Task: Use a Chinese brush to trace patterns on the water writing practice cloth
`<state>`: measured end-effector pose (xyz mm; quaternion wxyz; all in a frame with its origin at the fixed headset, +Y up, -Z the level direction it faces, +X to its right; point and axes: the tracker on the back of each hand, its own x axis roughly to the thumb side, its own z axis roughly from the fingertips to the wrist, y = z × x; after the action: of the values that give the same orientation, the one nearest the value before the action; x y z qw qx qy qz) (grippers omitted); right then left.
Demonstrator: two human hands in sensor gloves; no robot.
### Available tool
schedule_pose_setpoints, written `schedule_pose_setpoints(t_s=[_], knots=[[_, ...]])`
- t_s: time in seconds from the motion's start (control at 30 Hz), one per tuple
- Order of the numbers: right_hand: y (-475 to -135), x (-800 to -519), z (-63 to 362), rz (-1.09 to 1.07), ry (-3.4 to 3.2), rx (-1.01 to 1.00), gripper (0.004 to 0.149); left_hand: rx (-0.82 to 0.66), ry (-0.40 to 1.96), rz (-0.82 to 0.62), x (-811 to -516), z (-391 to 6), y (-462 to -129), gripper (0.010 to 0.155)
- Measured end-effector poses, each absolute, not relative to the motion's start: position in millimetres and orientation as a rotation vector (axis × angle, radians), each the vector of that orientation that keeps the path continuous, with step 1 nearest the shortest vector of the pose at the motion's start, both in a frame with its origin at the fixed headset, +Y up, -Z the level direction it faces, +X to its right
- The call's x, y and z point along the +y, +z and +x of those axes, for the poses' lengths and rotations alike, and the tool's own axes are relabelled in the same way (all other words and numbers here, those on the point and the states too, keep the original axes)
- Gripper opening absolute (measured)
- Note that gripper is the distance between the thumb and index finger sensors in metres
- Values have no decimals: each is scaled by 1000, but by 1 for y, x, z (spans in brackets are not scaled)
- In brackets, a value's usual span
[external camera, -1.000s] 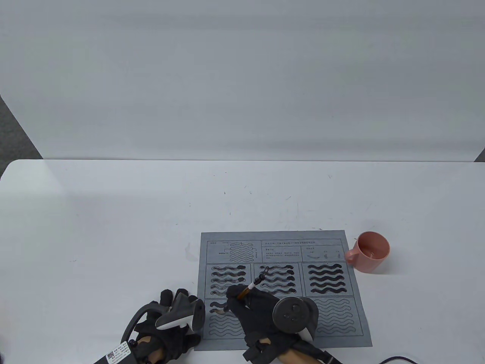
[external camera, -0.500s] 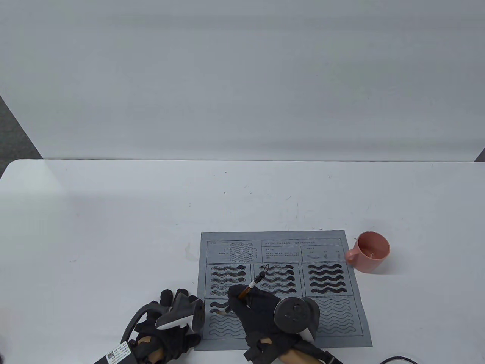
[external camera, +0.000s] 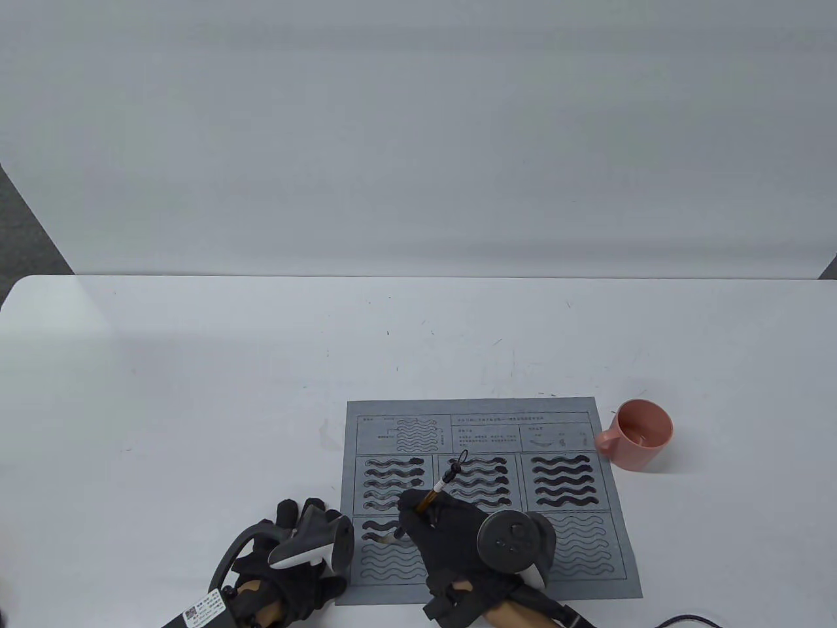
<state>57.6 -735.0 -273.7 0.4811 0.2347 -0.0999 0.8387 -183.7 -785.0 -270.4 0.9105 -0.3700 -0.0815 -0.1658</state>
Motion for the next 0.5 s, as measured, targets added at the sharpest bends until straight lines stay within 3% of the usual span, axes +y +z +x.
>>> schedule_pose_setpoints(t_s=[0.5], knots=[[-276, -735, 62, 545, 2044, -254, 36, -168, -342, -763, -785, -184, -270, 93]])
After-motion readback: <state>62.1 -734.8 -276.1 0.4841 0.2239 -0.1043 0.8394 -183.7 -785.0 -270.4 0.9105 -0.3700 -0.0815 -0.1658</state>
